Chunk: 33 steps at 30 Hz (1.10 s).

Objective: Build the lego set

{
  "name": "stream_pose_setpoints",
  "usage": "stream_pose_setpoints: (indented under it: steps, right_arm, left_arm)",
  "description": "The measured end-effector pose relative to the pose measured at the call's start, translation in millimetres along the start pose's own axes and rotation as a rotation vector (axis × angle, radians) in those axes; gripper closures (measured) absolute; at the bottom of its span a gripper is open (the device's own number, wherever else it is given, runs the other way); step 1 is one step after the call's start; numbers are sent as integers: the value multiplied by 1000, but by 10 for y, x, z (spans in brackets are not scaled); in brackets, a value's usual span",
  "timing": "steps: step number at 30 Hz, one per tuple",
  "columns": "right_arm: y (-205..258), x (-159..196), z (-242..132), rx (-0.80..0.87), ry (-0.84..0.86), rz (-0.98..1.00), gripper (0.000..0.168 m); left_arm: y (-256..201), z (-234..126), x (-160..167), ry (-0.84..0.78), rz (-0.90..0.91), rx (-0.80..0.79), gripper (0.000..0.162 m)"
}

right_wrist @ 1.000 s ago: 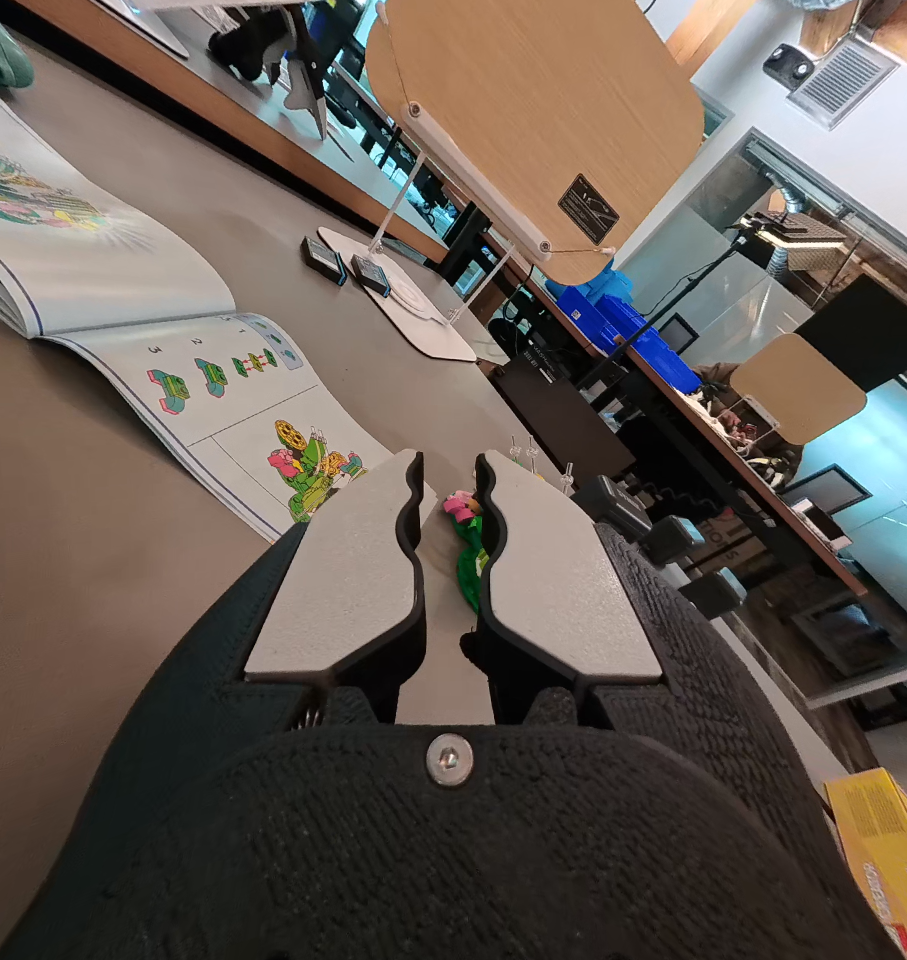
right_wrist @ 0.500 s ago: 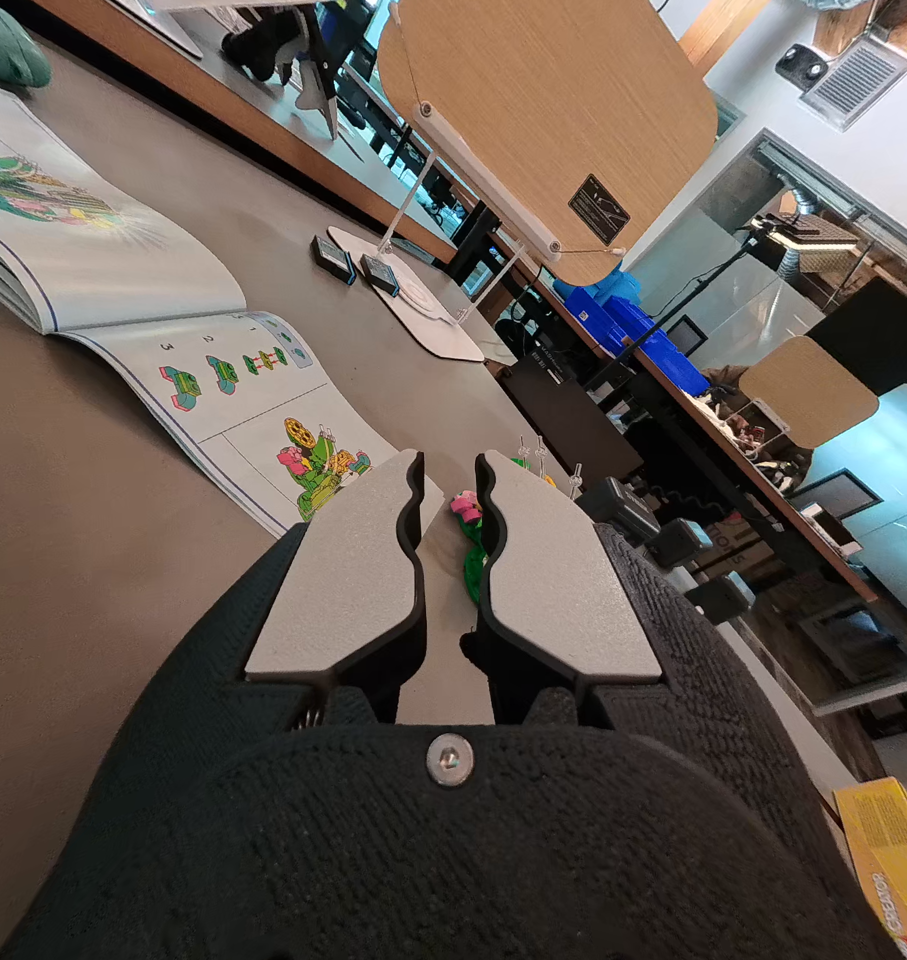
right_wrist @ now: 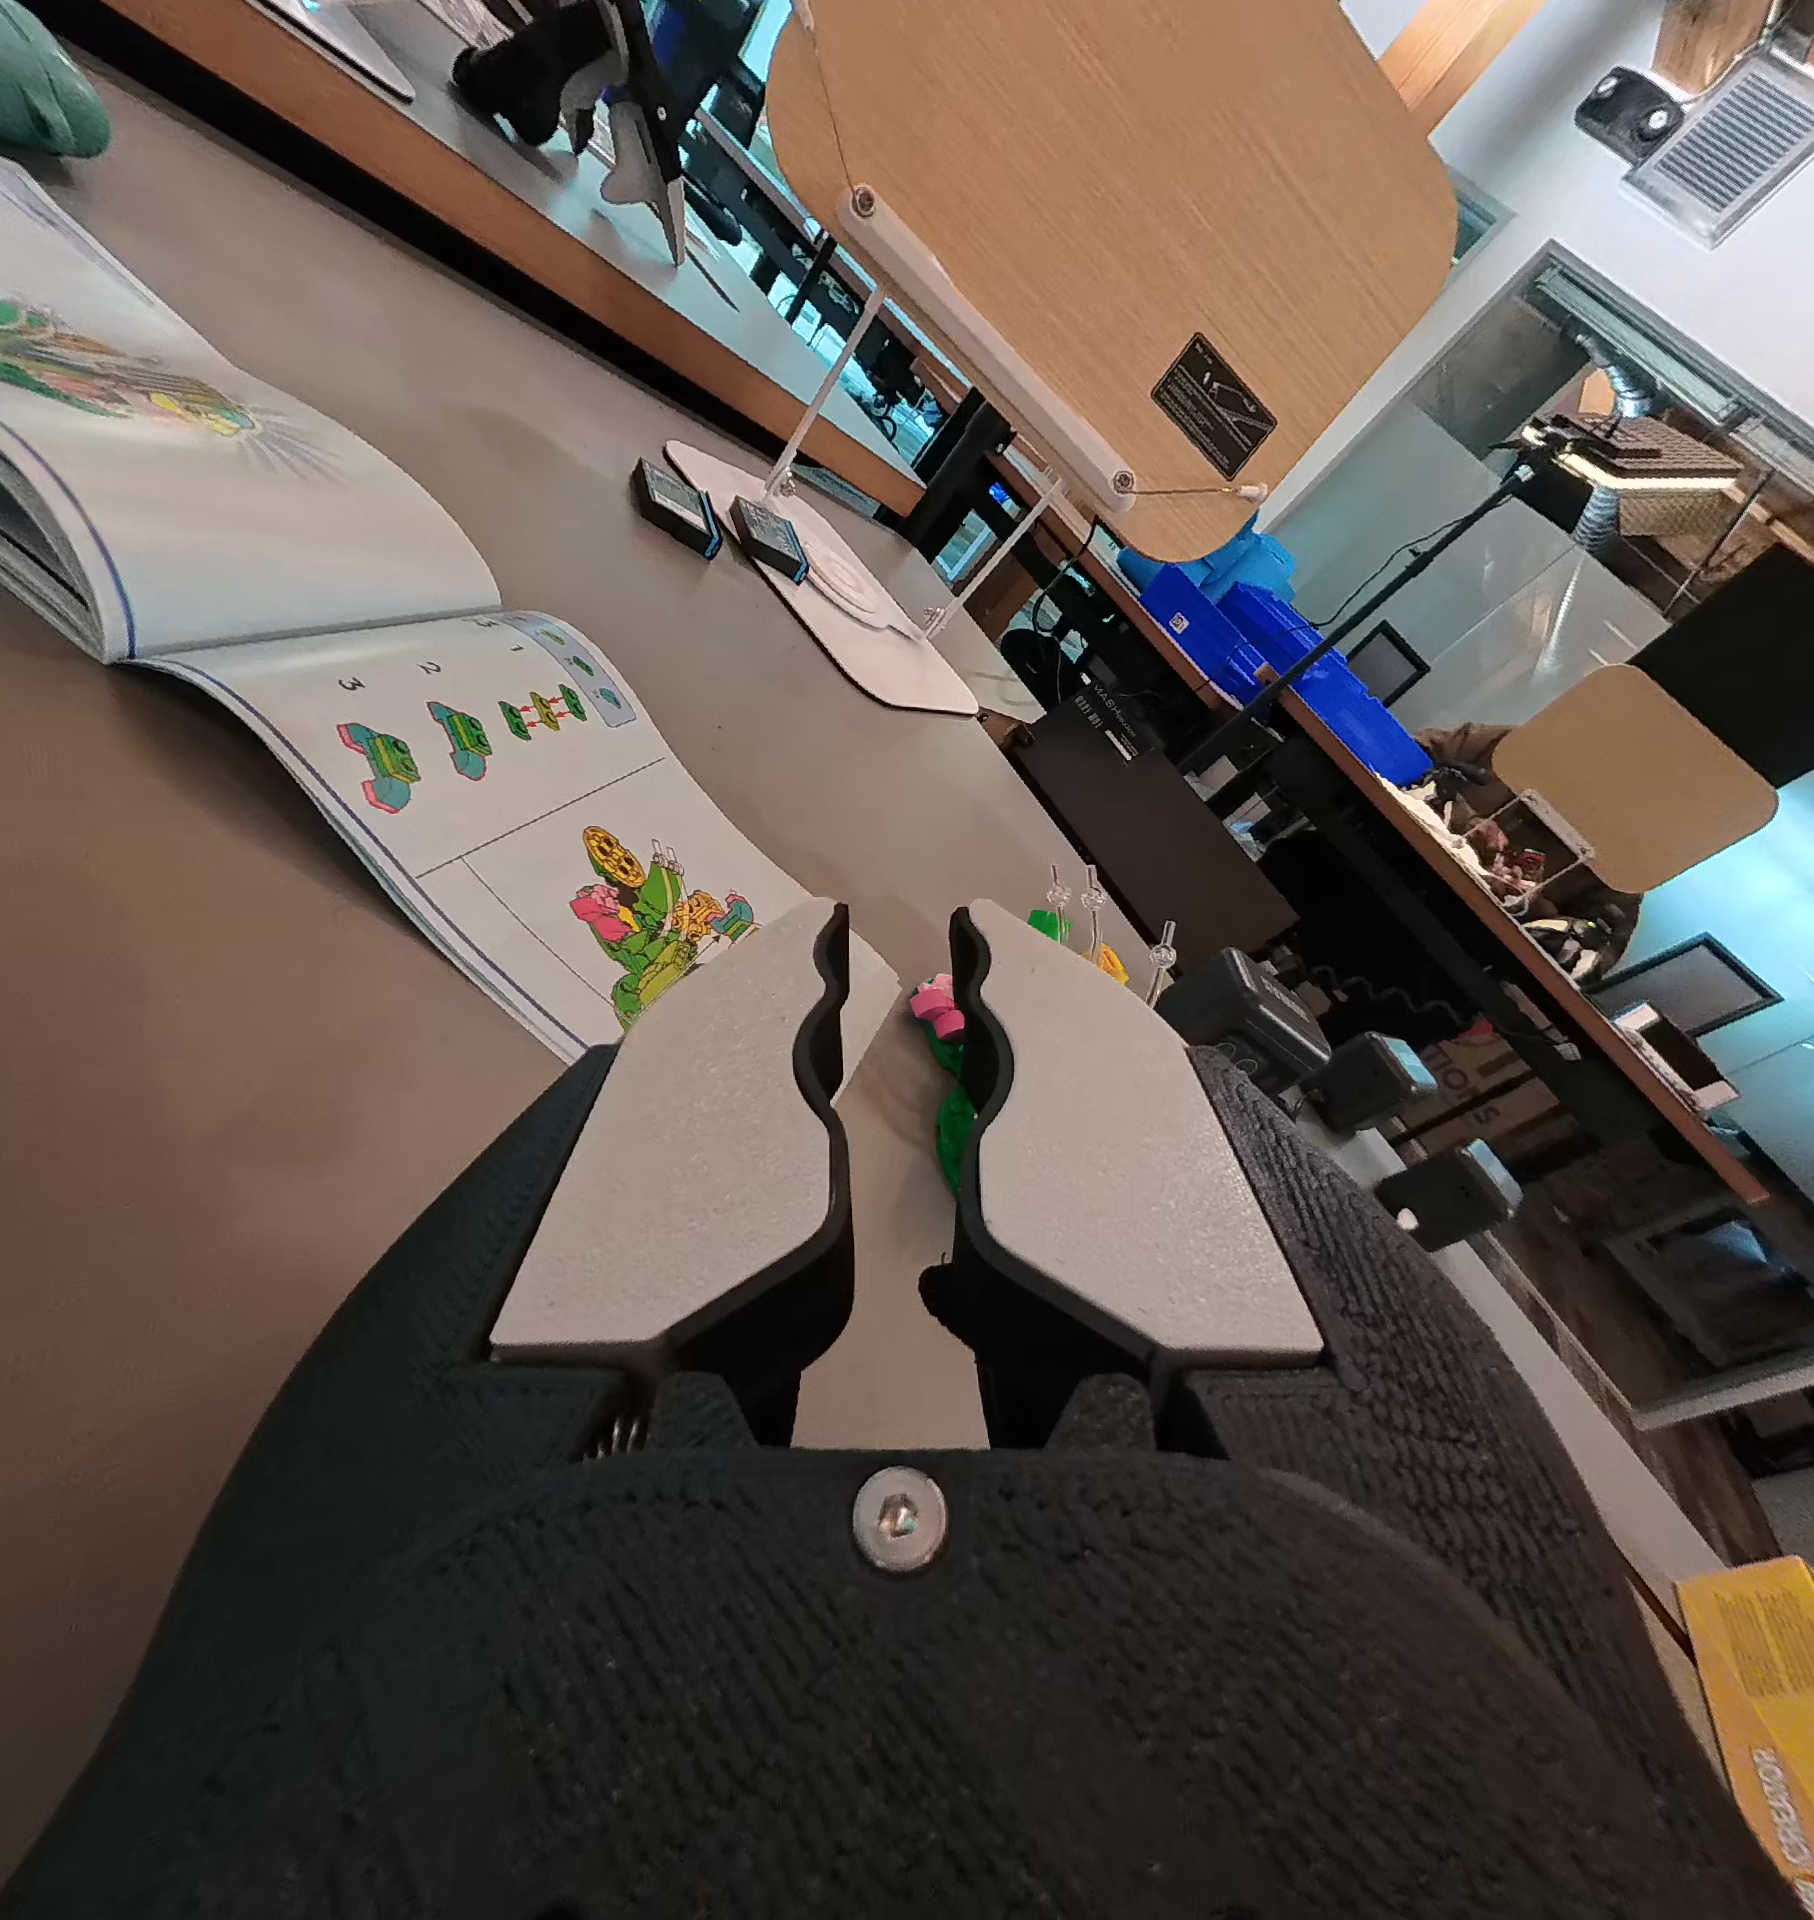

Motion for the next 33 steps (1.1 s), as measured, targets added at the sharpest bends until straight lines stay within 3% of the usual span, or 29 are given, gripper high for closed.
stream_pose_setpoints:
  steps: [8,12,16,22,33]
  right_arm:
    - [72,-13,-35,-55,-30,-38,151]
    - [414,-132,-44,-283,-92,-101,147]
    - [819,-475,26,-471,-141,-185,141]
    - [1191,-831,296,-514,-118,-305,140]
    - [1348,-910,305,-460,-82,-396,142]
  left_arm:
    - [-40,25,21,9,48,-14,115]
    - [-47,34,31,3,70,15,116]
    - [-38,40,32,-19,99,65,117]
    - [-14,41,38,-56,117,136,119]
    - [23,57,28,-91,136,229,123]
Point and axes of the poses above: each gripper's, where its closed fingertips meet, z out along the fingers, x out of its underside, y = z × x across the jaws, the point moved 5 cm from there along -z, back along the fingers, and after that the axes turned 10 degrees about y, right-handed, at the moved point
